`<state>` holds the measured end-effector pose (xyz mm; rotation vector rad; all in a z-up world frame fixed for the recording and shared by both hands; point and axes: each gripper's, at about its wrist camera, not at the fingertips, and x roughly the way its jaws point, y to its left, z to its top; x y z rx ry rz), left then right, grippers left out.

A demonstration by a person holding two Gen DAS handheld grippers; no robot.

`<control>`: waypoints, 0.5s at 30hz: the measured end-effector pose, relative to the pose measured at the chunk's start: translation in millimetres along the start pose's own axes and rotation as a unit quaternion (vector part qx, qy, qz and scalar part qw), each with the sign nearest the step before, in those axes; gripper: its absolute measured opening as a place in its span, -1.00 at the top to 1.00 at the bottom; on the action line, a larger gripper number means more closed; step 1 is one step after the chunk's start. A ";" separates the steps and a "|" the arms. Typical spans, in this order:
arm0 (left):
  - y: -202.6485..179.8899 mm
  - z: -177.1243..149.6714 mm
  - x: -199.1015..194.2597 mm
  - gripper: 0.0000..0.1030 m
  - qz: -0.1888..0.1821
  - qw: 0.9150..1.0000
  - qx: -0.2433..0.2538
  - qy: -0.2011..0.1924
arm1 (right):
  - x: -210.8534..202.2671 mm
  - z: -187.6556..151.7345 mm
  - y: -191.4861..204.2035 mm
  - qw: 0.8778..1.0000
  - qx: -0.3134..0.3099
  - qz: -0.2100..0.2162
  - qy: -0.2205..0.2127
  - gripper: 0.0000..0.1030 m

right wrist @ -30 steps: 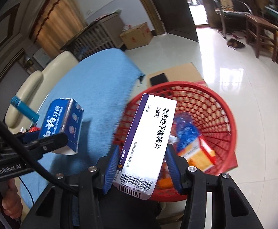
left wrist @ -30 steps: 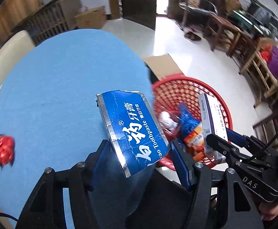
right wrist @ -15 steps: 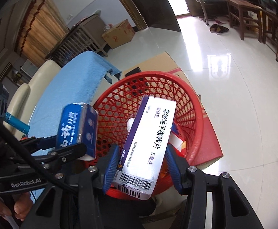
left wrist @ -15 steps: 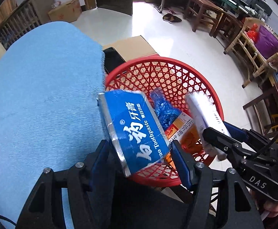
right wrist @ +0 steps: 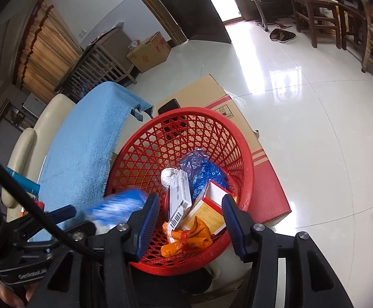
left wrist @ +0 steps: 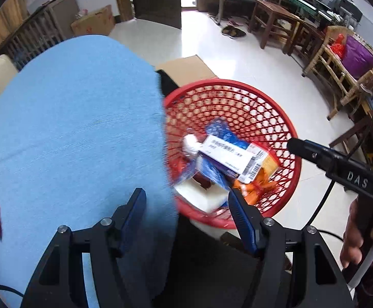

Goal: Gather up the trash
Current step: 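Open both tools over the red wastebasket, dropping both boxes inside, then move both open tools back over the table toward the bags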

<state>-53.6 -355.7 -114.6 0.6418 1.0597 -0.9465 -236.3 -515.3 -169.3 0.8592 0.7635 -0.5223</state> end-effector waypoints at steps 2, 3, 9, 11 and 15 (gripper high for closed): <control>6.3 -2.6 -8.7 -0.31 -0.001 1.000 -0.011 -0.009 | -1.4 0.2 5.5 1.000 -0.008 -0.001 -0.002 -0.06; 9.5 -3.6 -14.2 -0.31 -0.002 1.000 -0.017 -0.014 | -0.2 1.0 8.6 1.000 -0.011 0.000 -0.002 -0.06; 25.3 -10.5 -46.8 -0.31 0.029 0.998 -0.036 -0.054 | -2.9 -1.2 34.8 0.999 -0.041 0.010 -0.004 -0.06; 31.8 -13.6 -54.7 -0.31 0.041 0.996 -0.042 -0.063 | -5.0 -2.3 43.0 0.999 -0.051 0.009 -0.006 -0.06; 49.5 -24.3 -69.2 -0.31 0.071 0.993 -0.058 -0.079 | -5.8 -2.0 53.6 0.998 -0.062 0.010 -0.005 -0.06</control>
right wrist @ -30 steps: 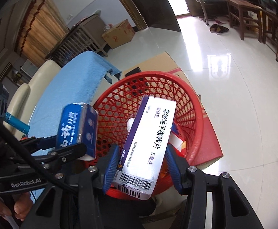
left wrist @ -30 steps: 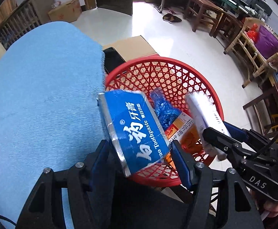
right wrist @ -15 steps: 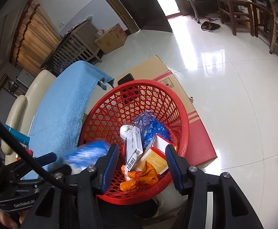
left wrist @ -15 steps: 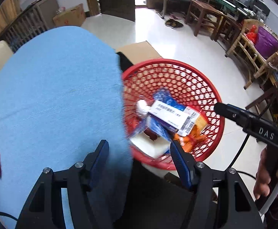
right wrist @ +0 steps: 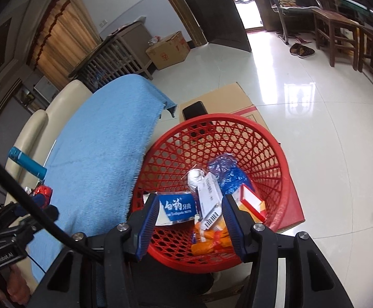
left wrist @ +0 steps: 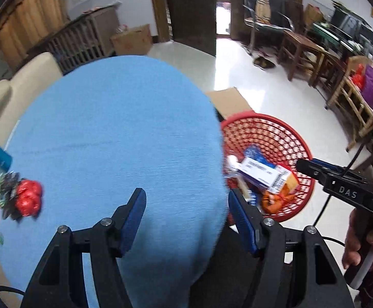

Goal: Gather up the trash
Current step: 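Move both open tools back over the table toward the bags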

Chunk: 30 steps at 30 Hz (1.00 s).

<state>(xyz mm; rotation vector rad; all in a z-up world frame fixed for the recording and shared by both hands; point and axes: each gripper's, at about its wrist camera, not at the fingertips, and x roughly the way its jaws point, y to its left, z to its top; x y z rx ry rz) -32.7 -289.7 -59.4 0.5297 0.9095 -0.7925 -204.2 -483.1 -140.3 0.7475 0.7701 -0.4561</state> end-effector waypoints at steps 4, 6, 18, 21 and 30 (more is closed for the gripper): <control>22.0 -7.6 -8.8 -0.31 0.023 0.999 -0.019 -0.010 | -1.0 0.8 15.2 1.000 -0.014 0.002 0.001 -0.06; 30.6 -10.7 -11.3 -0.31 0.031 0.999 -0.029 -0.013 | -0.7 0.8 23.8 1.000 -0.024 0.004 0.002 -0.06; 80.9 -37.2 -23.8 -0.31 0.075 0.994 -0.072 -0.028 | 5.2 -2.0 76.5 0.997 -0.077 0.008 0.010 -0.06; 94.4 -48.3 -23.7 -0.31 0.079 0.993 -0.087 -0.025 | 6.6 -4.5 92.6 0.995 -0.094 0.009 0.012 -0.06; 168.2 -99.3 -20.6 -0.31 0.116 0.979 -0.170 0.001 | 20.6 -12.7 148.5 0.987 -0.155 0.022 0.029 -0.06</control>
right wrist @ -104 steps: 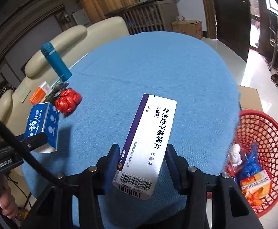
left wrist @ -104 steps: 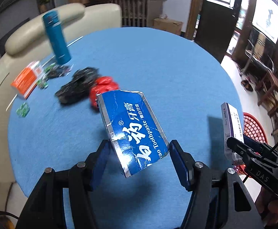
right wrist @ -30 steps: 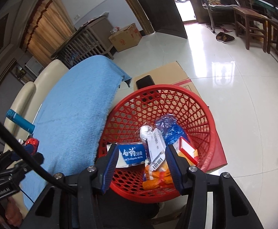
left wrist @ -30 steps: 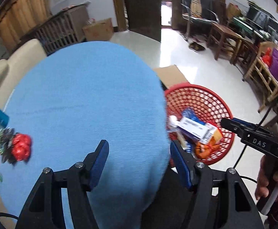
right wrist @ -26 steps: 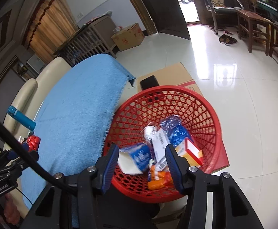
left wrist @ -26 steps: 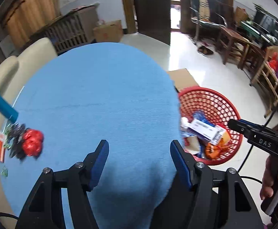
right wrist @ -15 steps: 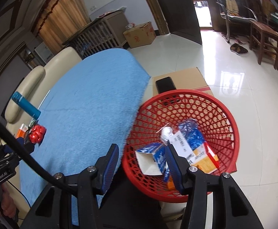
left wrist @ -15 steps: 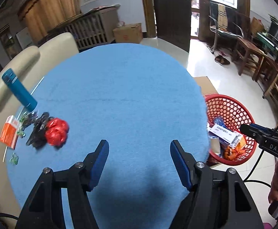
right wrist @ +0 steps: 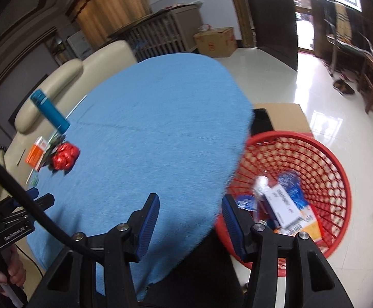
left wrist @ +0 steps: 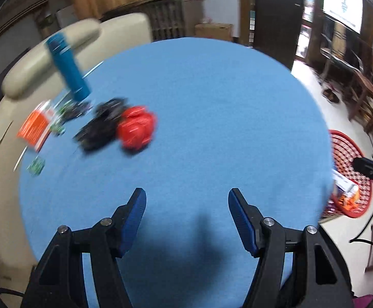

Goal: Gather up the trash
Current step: 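Move both open tools back over the table toward the bags, then grasp the red plastic bag with the right tool while the left tool grasps the black bag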

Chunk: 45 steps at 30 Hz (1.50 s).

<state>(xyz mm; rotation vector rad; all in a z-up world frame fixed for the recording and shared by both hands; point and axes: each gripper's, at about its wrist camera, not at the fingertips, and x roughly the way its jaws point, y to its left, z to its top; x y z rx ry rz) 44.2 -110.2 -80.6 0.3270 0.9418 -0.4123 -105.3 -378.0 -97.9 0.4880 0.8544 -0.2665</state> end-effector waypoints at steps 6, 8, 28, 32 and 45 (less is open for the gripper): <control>65.8 -19.3 10.9 -0.31 0.043 0.997 -0.062 0.014 | 12.2 12.7 51.8 0.998 -0.058 0.021 0.003 -0.06; 84.7 -25.7 13.7 -0.31 0.054 0.995 -0.082 0.018 | 19.8 15.4 70.0 0.997 -0.074 0.033 0.009 -0.06; 165.8 -55.1 23.5 -0.31 0.080 0.984 -0.157 0.024 | 96.2 50.4 220.7 0.980 -0.133 0.128 0.068 -0.06; 175.4 -58.6 24.5 -0.31 0.079 0.983 -0.166 0.024 | 119.0 59.5 242.3 0.979 -0.121 0.143 0.086 -0.06; 201.0 -63.3 20.2 -0.31 0.078 0.979 -0.189 0.021 | 193.7 80.4 284.0 0.978 -0.035 0.141 0.148 -0.06</control>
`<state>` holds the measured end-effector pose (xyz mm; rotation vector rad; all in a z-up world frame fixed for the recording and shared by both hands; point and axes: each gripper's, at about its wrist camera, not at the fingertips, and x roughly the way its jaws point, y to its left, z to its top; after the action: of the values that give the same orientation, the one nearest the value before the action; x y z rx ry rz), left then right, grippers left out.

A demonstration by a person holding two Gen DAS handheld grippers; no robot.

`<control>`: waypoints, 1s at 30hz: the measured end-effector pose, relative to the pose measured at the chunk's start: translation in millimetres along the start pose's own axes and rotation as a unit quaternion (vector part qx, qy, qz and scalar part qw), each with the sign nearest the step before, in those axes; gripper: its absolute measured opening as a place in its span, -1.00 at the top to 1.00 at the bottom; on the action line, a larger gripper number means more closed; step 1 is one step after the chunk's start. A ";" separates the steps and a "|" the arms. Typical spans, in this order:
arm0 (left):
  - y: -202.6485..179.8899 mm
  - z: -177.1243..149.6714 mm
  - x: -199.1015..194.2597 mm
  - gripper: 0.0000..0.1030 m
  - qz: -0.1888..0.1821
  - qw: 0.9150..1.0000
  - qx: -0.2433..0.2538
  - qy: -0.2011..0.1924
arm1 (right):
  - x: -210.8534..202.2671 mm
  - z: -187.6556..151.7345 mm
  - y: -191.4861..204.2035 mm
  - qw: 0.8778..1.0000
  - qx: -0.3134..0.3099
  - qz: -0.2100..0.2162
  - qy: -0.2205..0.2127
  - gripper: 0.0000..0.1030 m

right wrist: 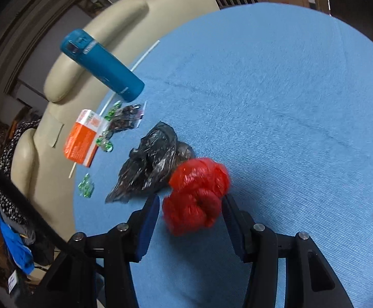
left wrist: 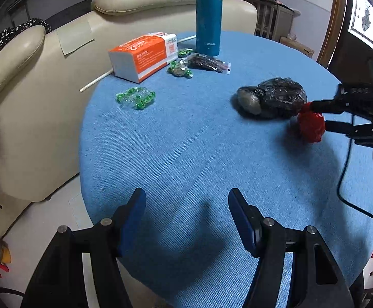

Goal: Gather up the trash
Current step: 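Grasp the red plastic bag with the right tool while the left tool grasps the black bag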

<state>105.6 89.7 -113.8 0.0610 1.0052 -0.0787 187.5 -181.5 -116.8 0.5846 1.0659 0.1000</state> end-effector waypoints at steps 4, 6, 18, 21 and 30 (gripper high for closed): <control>5.4 13.3 -2.9 -0.31 -0.001 1.000 -0.002 -0.012 | 18.4 4.7 6.2 1.000 -0.005 -0.023 0.008 -0.06; 6.5 21.7 -3.9 -0.31 -0.003 1.000 0.000 -0.022 | 25.5 4.2 7.8 0.999 -0.013 -0.031 0.010 0.04; -24.1 83.3 21.0 -0.31 -0.081 0.995 0.047 -0.038 | 3.1 -14.9 -23.1 0.998 -0.048 -0.044 0.000 0.12; -42.5 98.4 31.7 -0.31 -0.116 0.991 0.062 -0.031 | -8.9 -23.7 -35.6 0.998 -0.048 -0.044 0.011 0.12; -93.4 124.4 69.2 -0.34 -0.158 0.979 0.128 0.000 | -37.2 -53.2 -47.2 0.996 -0.071 -0.048 0.021 0.12</control>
<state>238.3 -16.8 -107.1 0.1360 0.9932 -0.5000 114.7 -213.1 -129.2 0.4042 1.1149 0.1039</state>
